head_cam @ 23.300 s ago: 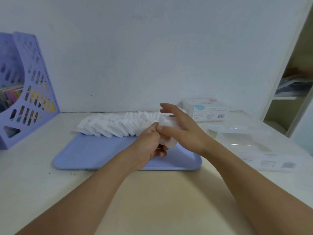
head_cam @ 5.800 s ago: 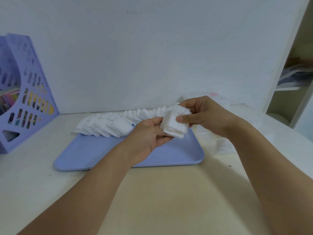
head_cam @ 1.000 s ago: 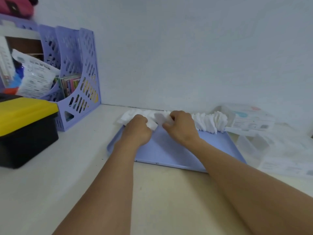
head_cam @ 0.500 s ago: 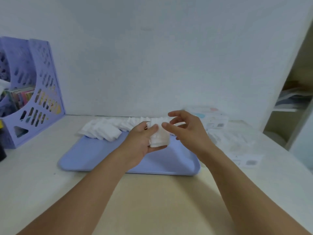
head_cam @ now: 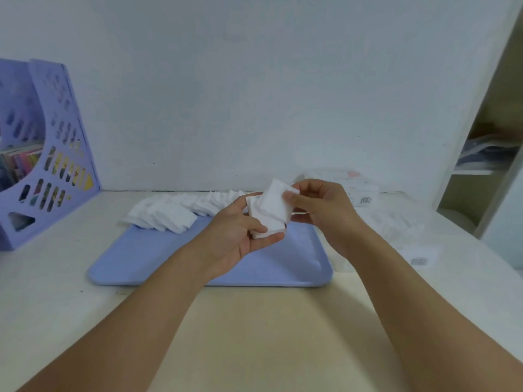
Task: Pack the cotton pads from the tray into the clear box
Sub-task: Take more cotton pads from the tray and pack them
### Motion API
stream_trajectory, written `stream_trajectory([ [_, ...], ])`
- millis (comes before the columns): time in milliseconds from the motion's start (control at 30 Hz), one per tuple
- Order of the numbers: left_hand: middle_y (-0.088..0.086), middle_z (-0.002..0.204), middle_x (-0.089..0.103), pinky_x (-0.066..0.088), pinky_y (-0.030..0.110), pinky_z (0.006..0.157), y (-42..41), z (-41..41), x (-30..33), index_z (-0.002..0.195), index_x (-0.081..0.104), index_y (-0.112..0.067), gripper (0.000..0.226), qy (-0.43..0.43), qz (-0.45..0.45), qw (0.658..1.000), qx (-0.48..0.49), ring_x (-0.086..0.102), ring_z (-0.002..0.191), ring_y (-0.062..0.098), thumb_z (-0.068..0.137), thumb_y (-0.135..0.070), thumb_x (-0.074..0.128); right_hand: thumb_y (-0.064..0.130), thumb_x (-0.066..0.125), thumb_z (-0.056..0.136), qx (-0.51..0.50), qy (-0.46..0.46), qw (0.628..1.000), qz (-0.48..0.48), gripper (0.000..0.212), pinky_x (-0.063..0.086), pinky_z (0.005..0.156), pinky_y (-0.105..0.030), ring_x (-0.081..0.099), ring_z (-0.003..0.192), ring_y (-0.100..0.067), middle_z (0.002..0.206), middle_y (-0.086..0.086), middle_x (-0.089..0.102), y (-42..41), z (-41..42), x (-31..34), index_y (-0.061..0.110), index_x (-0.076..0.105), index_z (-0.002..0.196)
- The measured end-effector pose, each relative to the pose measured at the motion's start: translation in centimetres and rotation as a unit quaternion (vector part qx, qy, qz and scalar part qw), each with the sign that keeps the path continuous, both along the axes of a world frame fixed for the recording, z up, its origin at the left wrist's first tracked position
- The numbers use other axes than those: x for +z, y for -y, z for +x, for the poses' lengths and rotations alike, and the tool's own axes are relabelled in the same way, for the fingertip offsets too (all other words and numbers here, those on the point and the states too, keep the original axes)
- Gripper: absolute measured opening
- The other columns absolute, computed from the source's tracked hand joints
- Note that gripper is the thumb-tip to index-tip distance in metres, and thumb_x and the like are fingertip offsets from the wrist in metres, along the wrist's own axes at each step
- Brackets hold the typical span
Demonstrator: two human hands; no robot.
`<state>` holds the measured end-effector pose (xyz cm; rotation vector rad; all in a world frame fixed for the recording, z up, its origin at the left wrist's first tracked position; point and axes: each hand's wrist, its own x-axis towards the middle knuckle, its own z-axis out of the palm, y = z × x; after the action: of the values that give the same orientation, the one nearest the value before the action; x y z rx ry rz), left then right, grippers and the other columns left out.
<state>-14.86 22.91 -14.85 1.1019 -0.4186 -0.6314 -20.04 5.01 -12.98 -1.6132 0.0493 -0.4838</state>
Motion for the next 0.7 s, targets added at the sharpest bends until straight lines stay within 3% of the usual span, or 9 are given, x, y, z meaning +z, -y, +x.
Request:
stream_trajectory([
  [100, 0.024, 0.136, 0.058, 0.061, 0.043, 0.086, -0.2, 0.2, 0.0, 0.132, 0.056, -0.007, 0.052, -0.010, -0.005, 1.000, 0.003, 0.062, 0.120, 0.043, 0.090, 0.022, 0.043, 0.011, 0.072, 0.089, 0.054, 0.013, 0.996, 0.071, 0.024, 0.050, 0.076, -0.034, 0.059, 0.080, -0.025, 0.087, -0.012, 0.067, 1.1, -0.5, 0.9, -0.002, 0.069, 0.109],
  [200, 0.026, 0.135, 0.059, 0.060, 0.046, 0.089, -0.2, -0.1, 0.3, 0.134, 0.056, -0.006, 0.044, -0.029, -0.009, 1.000, -0.003, 0.062, 0.120, 0.045, 0.094, 0.010, 0.044, 0.016, 0.075, 0.083, 0.099, 0.006, 0.994, 0.055, 0.028, 0.045, 0.084, -0.044, 0.058, 0.089, -0.030, 0.091, -0.016, 0.067, 1.3, -0.8, 1.0, 0.002, 0.072, 0.107],
  [300, 0.027, 0.135, 0.060, 0.059, 0.050, 0.091, 0.0, -0.6, 0.8, 0.132, 0.060, -0.004, 0.040, -0.061, -0.017, 0.998, -0.021, 0.061, 0.122, 0.044, 0.099, -0.019, 0.044, 0.007, 0.076, 0.087, 0.087, -0.014, 0.996, -0.020, 0.014, 0.050, 0.067, -0.030, 0.063, 0.073, -0.022, 0.080, -0.010, 0.071, 0.8, -0.6, 0.5, 0.004, 0.075, 0.100],
  [367, 0.025, 0.134, 0.062, 0.060, 0.049, 0.088, 0.1, -0.6, 0.9, 0.131, 0.062, -0.006, 0.042, -0.059, -0.009, 0.998, -0.019, 0.062, 0.122, 0.041, 0.100, -0.030, 0.046, 0.006, 0.077, 0.087, 0.080, -0.026, 0.994, -0.063, 0.014, 0.050, 0.060, -0.025, 0.062, 0.066, -0.017, 0.083, -0.012, 0.072, 0.5, -0.5, 0.3, 0.004, 0.075, 0.101],
  [467, 0.026, 0.136, 0.060, 0.060, 0.046, 0.088, 0.0, -0.6, 0.8, 0.136, 0.057, -0.003, 0.041, -0.041, 0.006, 0.999, -0.024, 0.063, 0.121, 0.040, 0.099, -0.021, 0.051, 0.006, 0.077, 0.087, 0.080, -0.030, 0.993, -0.083, 0.018, 0.053, 0.065, -0.030, 0.064, 0.071, -0.022, 0.089, -0.018, 0.071, 0.5, -0.4, 0.1, 0.001, 0.074, 0.104],
  [567, 0.024, 0.134, 0.061, 0.060, 0.046, 0.089, -0.1, -0.6, 0.5, 0.135, 0.057, -0.006, 0.037, -0.013, 0.018, 1.000, -0.018, 0.065, 0.119, 0.039, 0.099, -0.005, 0.048, 0.004, 0.077, 0.086, 0.082, -0.033, 0.992, -0.095, 0.020, 0.055, 0.075, -0.042, 0.065, 0.076, -0.026, 0.084, -0.012, 0.070, 0.5, -0.3, -0.1, -0.001, 0.073, 0.105],
  [633, 0.022, 0.132, 0.063, 0.061, 0.044, 0.087, -0.1, -0.6, 0.5, 0.132, 0.058, -0.007, 0.037, 0.004, 0.027, 1.000, -0.014, 0.067, 0.115, 0.036, 0.099, 0.004, 0.044, 0.004, 0.081, 0.082, 0.072, -0.021, 0.989, -0.130, 0.024, 0.055, 0.069, -0.032, 0.064, 0.072, -0.020, 0.085, -0.005, 0.067, 0.3, -0.4, 0.0, 0.007, 0.074, 0.105],
  [700, 0.019, 0.131, 0.065, 0.061, 0.044, 0.087, -0.1, -0.6, 0.5, 0.132, 0.059, -0.009, 0.037, 0.014, 0.035, 0.999, -0.013, 0.068, 0.114, 0.033, 0.100, 0.002, 0.044, 0.009, 0.086, 0.078, 0.058, -0.007, 0.973, -0.224, 0.036, 0.054, 0.069, -0.023, 0.065, 0.079, -0.015, 0.100, -0.001, 0.067, 0.2, -0.5, 0.1, 0.021, 0.073, 0.110],
])
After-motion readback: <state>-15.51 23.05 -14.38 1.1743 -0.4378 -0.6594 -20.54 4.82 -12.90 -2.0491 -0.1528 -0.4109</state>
